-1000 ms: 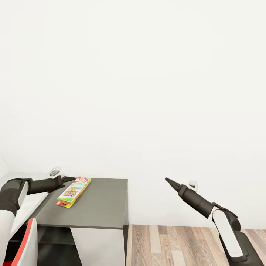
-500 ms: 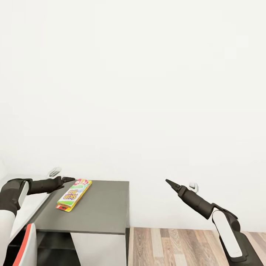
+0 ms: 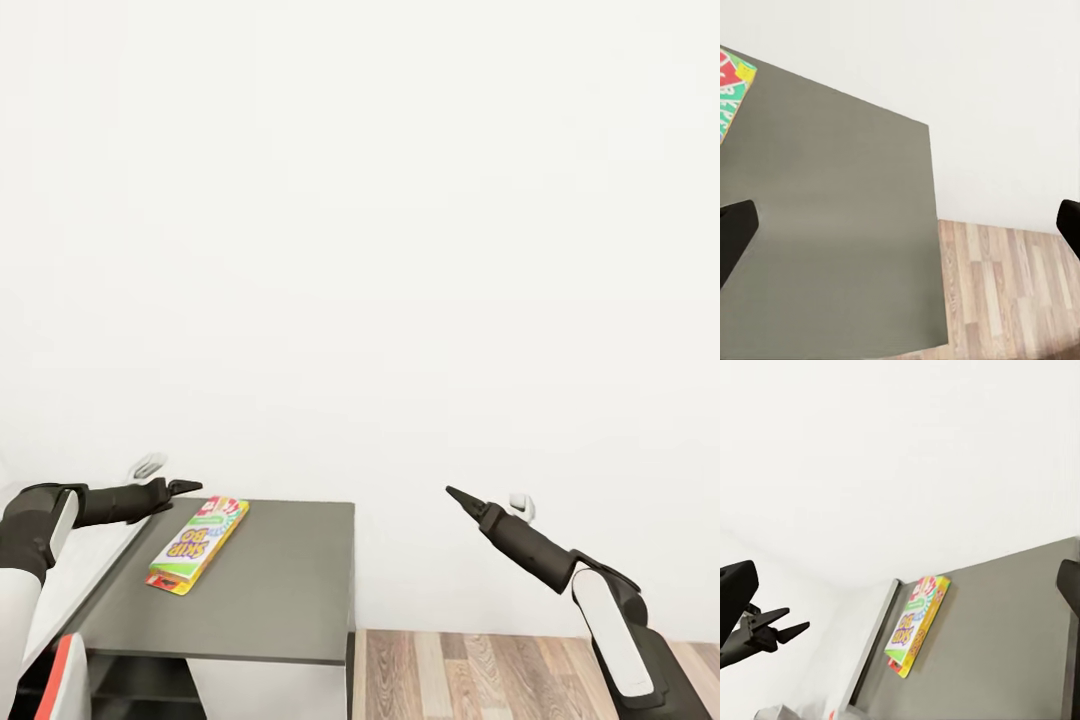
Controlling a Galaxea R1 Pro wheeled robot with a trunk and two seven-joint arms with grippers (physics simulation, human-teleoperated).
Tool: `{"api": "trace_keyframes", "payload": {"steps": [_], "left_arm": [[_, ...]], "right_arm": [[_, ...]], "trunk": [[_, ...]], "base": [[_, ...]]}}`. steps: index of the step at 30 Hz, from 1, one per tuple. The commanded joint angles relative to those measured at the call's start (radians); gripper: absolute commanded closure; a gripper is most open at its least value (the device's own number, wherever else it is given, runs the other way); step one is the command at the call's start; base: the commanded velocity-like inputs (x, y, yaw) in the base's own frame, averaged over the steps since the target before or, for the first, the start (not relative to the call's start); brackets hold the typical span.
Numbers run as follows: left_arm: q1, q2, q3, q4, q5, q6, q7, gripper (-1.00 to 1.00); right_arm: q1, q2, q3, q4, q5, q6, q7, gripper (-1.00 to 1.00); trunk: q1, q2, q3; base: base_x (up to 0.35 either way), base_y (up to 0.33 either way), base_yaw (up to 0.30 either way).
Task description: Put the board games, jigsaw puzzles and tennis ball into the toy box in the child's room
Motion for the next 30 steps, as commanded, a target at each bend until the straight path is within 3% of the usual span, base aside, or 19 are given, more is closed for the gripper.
{"api": "trace_keyframes", "payload": {"steps": [1,4,8,11,17,24,30], "left_arm": [[-0.001,-0.001,0.004,0.0,-0.008,0.006,0.006,-1.0],[-0.001,-0.004,0.005,0.0,-0.007,0.006,0.057,-1.0],[-0.002,-0.024,0.004,-0.001,-0.005,0.005,0.172,-1.0],[-0.002,-0.043,0.004,-0.001,-0.005,0.004,0.259,-1.0],[-0.002,-0.078,0.004,-0.007,-0.005,-0.037,0.383,-1.0],[-0.002,-0.091,0.004,-0.009,-0.005,-0.055,0.462,-1.0],[-0.002,-0.092,0.004,-0.009,-0.004,-0.058,0.478,-1.0]], "right_arm": [[-0.002,0.001,-0.001,0.0,0.001,0.007,-0.005,-1.0],[-0.006,0.003,0.001,0.0,0.04,0.011,-0.043,-1.0],[-0.013,0.015,0.001,-0.003,0.141,0.022,-0.162,-1.0],[-0.015,0.021,0.001,-0.005,0.168,0.025,-0.217,-1.0],[-0.015,0.027,0.002,-0.004,0.18,0.027,-0.235,-1.0],[-0.015,0.029,0.006,-0.005,0.182,0.028,-0.232,-1.0],[-0.015,0.026,0.08,-0.012,0.186,0.027,-0.214,-1.0]], "trunk": [[0.001,-0.001,0.0],[0.001,-0.001,0.0],[0.001,-0.001,0.0],[0.001,-0.001,0.0],[0.001,-0.001,0.0],[0.001,-0.001,0.0],[0.001,-0.001,0.0]], "base": [[0.116,0.003,0.0],[0.091,0.001,0.0],[0.031,0.0,0.0],[0.008,0.0,0.0],[0.061,0.035,0.0],[0.136,0.078,0.0],[0.054,0.023,0.0]]}}
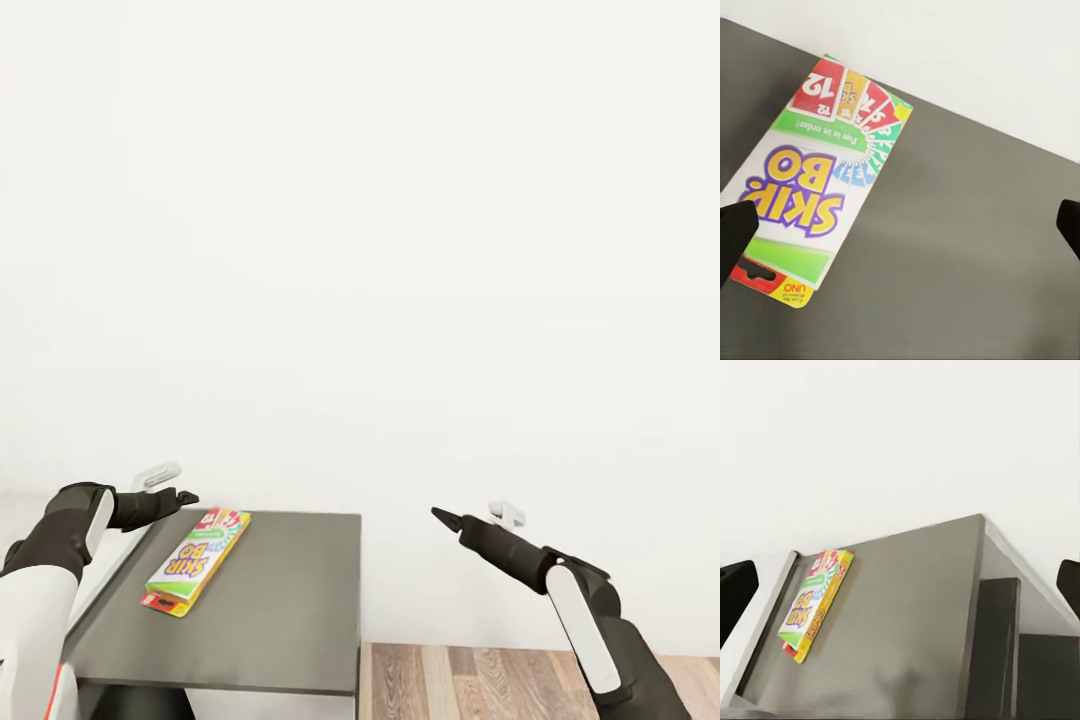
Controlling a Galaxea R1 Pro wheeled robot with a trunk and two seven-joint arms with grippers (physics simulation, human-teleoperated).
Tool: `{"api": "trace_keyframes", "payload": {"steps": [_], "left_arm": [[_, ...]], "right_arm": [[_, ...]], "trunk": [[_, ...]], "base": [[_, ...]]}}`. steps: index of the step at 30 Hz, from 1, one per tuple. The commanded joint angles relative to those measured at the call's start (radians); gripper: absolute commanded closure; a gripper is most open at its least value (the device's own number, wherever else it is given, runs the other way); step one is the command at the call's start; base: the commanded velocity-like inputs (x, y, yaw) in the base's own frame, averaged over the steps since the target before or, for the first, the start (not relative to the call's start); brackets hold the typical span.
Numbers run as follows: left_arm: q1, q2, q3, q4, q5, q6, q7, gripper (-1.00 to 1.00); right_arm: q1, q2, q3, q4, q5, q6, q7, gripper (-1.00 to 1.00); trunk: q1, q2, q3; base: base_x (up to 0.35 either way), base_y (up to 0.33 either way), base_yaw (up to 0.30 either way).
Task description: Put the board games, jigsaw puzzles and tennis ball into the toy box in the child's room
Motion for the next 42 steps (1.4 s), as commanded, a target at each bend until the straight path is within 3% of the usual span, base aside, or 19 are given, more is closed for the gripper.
{"api": "trace_keyframes", "payload": {"steps": [1,8,26,42], "left_arm": [[-0.001,-0.001,0.004,-0.001,-0.008,0.003,-0.005,-1.0],[-0.001,-0.001,0.002,-0.001,-0.009,0.002,0.01,-1.0],[-0.001,-0.001,0.0,0.0,-0.02,-0.009,0.016,-1.0],[-0.001,-0.011,-0.001,-0.001,-0.02,-0.009,0.016,-1.0]], "right_arm": [[0.0,0.0,0.013,-0.002,0.002,0.005,0.009,-1.0],[0.0,-0.003,0.038,-0.005,-0.002,0.004,0.019,-1.0],[0.0,0.0,0.04,-0.004,-0.005,-0.001,0.077,-1.0],[0.0,0.001,0.039,-0.004,-0.005,0.0,0.08,-1.0]], "trunk": [[0.001,-0.001,0.0],[0.001,-0.001,0.0],[0.001,-0.001,-0.001],[0.001,-0.001,-0.01]], "base": [[0.145,0.097,0.0],[0.133,0.083,0.0],[0.114,0.088,0.0],[0.025,0.024,0.0]]}}
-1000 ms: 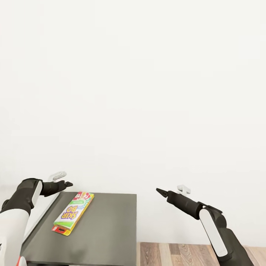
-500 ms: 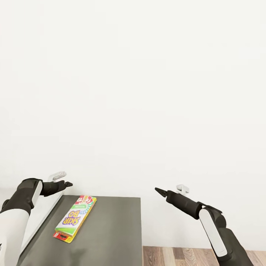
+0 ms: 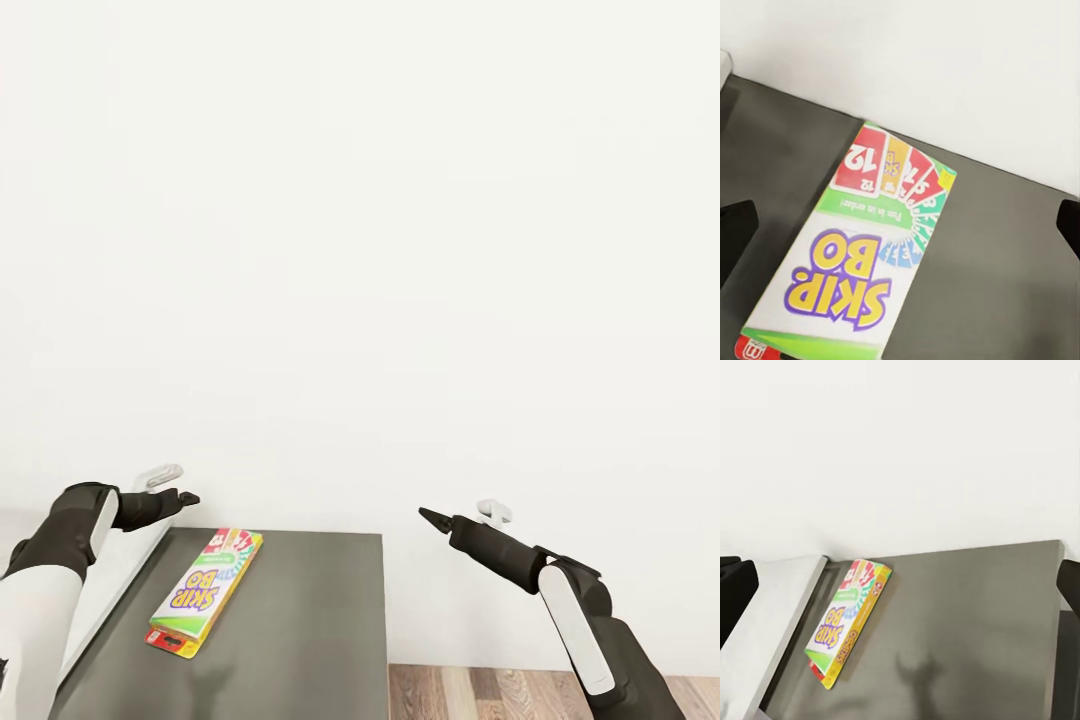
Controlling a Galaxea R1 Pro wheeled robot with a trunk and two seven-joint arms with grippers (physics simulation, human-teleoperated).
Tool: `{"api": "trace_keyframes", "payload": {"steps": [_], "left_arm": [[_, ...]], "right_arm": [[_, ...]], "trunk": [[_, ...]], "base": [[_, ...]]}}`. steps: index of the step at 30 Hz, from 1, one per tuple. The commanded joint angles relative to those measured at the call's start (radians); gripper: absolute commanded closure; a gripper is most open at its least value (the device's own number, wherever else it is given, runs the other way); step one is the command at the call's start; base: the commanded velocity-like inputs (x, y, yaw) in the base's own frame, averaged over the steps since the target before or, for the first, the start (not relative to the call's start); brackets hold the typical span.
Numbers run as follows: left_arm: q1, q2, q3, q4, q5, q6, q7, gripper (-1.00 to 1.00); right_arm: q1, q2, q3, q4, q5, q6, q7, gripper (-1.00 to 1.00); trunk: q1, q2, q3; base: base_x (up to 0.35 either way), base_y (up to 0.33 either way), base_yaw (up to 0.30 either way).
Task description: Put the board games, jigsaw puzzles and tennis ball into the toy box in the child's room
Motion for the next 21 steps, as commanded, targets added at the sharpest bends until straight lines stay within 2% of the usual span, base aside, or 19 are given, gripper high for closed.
{"api": "trace_keyframes", "payload": {"steps": [1,6,13,21], "left_arm": [[-0.001,-0.001,0.004,-0.001,-0.009,0.004,-0.008,-1.0],[-0.001,-0.003,0.004,0.0,-0.009,0.003,-0.008,-1.0],[-0.001,-0.003,0.004,0.0,-0.009,0.002,-0.008,-1.0],[-0.001,-0.005,0.004,-0.001,-0.009,0.002,-0.008,-1.0]], "right_arm": [[0.0,0.0,-0.001,0.0,-0.001,0.006,0.003,-1.0],[0.0,0.001,0.0,0.0,-0.001,0.005,0.004,-1.0],[0.0,0.001,0.0,0.0,-0.001,0.005,0.004,-1.0],[0.0,0.001,0.0,0.0,-0.001,0.005,0.004,-1.0]], "trunk": [[0.0,-0.001,0.0],[0.0,-0.001,-0.001],[0.0,-0.001,-0.001],[0.0,-0.001,-0.001]], "base": [[0.0,0.0,0.0],[0.018,0.012,0.0],[0.14,0.126,0.0],[0.066,0.028,0.0]]}}
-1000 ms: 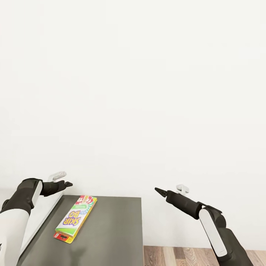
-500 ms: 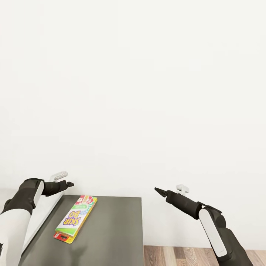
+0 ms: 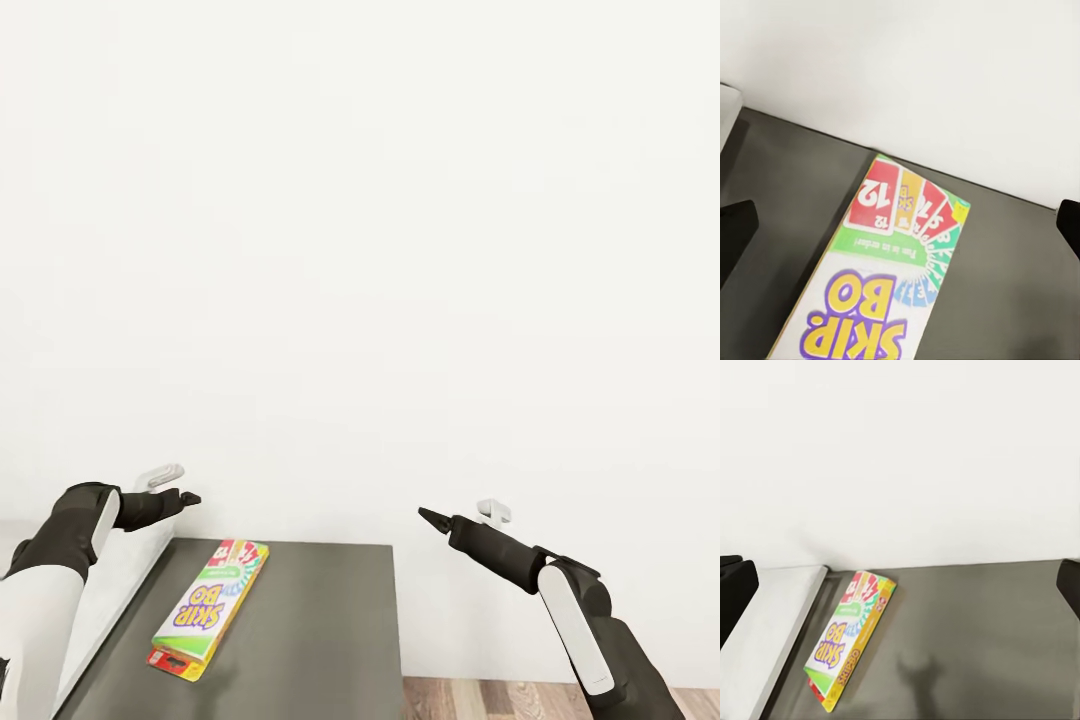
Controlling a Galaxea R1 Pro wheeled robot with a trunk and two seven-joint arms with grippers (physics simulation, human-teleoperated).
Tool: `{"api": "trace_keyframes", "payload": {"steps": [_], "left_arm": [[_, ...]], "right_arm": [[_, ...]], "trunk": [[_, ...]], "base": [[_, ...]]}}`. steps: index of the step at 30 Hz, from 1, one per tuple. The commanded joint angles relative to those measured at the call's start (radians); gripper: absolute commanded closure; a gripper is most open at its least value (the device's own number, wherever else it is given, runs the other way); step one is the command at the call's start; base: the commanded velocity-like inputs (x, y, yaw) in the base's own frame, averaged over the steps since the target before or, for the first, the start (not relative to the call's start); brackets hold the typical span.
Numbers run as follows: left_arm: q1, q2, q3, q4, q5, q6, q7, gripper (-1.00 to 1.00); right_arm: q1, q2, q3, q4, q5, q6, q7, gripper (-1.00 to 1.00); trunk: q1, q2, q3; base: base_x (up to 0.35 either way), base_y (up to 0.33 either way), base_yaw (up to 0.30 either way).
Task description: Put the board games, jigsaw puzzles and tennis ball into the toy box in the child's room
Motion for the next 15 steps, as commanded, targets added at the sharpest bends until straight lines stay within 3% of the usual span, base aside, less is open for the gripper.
{"api": "trace_keyframes", "payload": {"steps": [1,6,15], "left_arm": [[-0.001,-0.002,0.004,-0.001,-0.009,0.003,-0.007,-1.0],[-0.001,-0.006,0.004,-0.001,-0.009,0.003,0.019,-1.0],[-0.001,-0.007,0.004,-0.001,-0.008,0.003,0.032,-1.0]], "right_arm": [[0.0,0.0,-0.002,0.0,-0.001,0.006,0.003,-1.0],[0.0,0.0,-0.001,0.0,-0.001,0.006,0.004,-1.0],[0.0,0.0,0.0,0.001,-0.001,0.006,0.004,-1.0]], "trunk": [[0.001,-0.001,0.0],[0.001,-0.001,-0.002],[0.001,-0.001,-0.012]], "base": [[0.143,0.004,0.0],[0.119,0.002,0.0],[0.014,0.0,0.0]]}}
